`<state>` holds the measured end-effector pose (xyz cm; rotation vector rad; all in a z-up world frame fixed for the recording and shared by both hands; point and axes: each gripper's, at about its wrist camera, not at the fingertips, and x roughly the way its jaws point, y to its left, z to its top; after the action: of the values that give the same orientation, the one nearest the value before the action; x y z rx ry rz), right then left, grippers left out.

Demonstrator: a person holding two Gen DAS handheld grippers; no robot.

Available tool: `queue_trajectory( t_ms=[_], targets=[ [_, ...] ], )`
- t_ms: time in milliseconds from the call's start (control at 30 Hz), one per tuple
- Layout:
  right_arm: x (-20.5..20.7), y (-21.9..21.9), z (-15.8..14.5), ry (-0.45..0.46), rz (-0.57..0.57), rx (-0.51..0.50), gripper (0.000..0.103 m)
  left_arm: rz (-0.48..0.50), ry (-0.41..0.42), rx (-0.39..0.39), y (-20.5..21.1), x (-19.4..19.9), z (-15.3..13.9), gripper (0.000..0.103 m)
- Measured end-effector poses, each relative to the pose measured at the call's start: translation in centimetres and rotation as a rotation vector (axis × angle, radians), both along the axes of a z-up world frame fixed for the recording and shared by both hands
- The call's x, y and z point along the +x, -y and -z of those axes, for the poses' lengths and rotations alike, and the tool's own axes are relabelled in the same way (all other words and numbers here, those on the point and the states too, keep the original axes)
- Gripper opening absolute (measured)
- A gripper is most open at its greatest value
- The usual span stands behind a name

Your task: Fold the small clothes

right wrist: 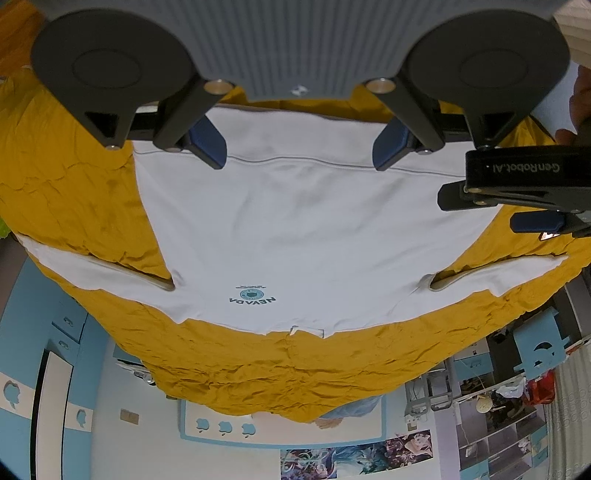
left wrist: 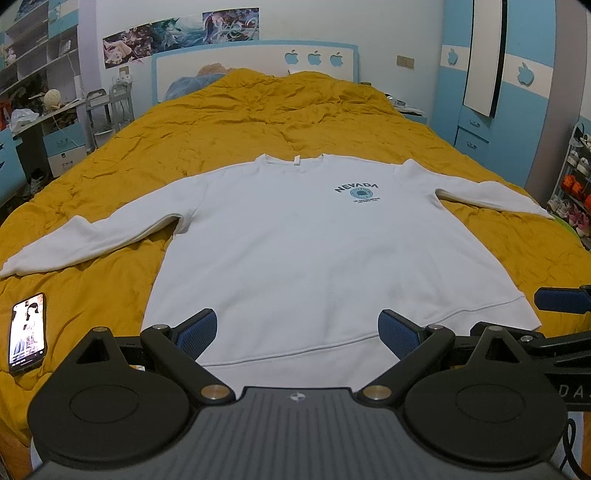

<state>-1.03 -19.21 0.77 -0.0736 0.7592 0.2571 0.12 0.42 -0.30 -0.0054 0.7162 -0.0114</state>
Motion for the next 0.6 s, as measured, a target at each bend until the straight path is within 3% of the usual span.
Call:
queue_trajectory(
  t_ms=[600],
  targets=[
    [0.02,-0.08,0.06,-0.002,-0.005,-0.003,0.082,-0.002,-0.001,0.000,0.04,0.04,-0.06,0.103]
  ],
)
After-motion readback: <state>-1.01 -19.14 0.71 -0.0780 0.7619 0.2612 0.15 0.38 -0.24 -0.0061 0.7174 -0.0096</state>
